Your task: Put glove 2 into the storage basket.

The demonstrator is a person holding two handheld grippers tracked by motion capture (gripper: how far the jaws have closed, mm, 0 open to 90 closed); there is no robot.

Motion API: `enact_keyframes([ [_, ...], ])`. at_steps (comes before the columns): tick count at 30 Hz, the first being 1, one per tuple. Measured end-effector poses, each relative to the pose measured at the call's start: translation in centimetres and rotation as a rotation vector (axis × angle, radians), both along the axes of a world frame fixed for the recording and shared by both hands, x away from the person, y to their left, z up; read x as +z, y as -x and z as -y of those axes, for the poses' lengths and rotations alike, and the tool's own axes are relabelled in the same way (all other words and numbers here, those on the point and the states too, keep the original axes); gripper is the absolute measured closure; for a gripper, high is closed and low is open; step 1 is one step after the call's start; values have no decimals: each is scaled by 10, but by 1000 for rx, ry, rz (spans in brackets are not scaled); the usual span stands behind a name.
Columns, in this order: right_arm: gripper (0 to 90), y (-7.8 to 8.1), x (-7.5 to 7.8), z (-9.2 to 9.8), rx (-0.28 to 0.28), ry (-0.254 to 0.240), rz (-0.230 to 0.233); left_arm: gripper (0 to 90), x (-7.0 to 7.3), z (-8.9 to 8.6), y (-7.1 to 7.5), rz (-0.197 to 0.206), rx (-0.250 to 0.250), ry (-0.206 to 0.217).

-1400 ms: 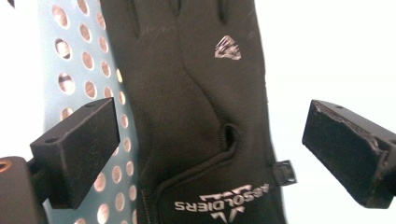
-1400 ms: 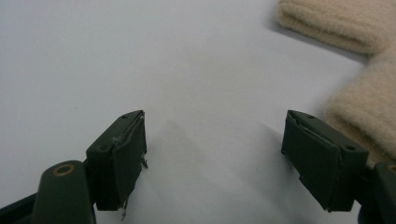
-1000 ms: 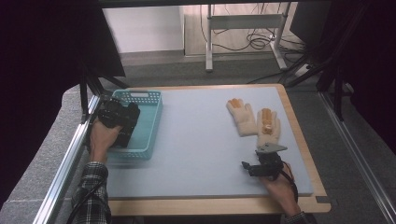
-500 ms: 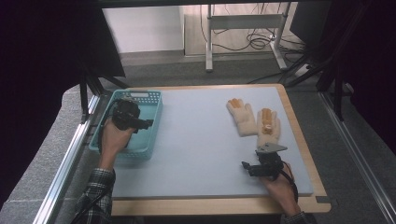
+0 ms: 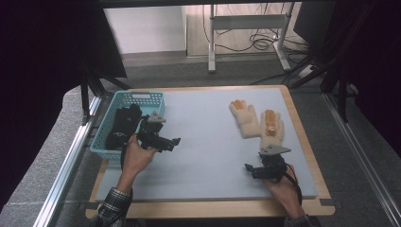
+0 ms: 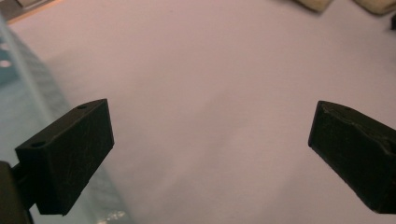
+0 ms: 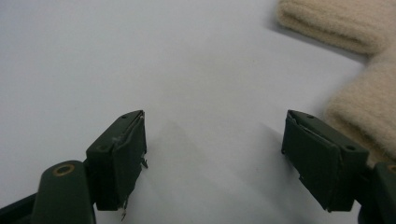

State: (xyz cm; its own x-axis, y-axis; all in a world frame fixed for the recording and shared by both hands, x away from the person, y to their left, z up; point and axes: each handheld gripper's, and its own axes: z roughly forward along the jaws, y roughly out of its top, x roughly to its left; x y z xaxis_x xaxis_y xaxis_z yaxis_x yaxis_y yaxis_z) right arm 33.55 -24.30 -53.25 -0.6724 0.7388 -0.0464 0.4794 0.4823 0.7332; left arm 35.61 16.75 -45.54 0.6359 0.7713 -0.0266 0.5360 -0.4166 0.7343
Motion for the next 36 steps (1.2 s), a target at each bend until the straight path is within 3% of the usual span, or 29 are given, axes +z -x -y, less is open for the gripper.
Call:
enact_keyframes([
  [4, 210, 0, 0, 0, 0, 1, -1, 4, -11, 15, 14, 16, -34, -3],
  [11, 195, 0, 0, 0, 5, 2, -2, 6, -39, 33, 37, 16, -73, 39],
  [18, 157, 0, -1, -2, 17, 9, -5, 6, -68, 36, 52, 8, -44, -11],
  [25, 166, 0, 0, -1, 18, 9, -6, 6, -86, 26, 61, 2, 5, -25],
  [28, 187, 0, 0, -1, 21, 6, -4, 6, -91, 23, 63, -3, 22, -54],
  [33, 240, 2, 1, -1, 20, 1, 0, 1, -95, 20, 59, -54, 28, -28],
  [36, 274, 3, 1, -1, 19, -8, -1, 0, -95, 20, 59, -57, 28, -27],
])
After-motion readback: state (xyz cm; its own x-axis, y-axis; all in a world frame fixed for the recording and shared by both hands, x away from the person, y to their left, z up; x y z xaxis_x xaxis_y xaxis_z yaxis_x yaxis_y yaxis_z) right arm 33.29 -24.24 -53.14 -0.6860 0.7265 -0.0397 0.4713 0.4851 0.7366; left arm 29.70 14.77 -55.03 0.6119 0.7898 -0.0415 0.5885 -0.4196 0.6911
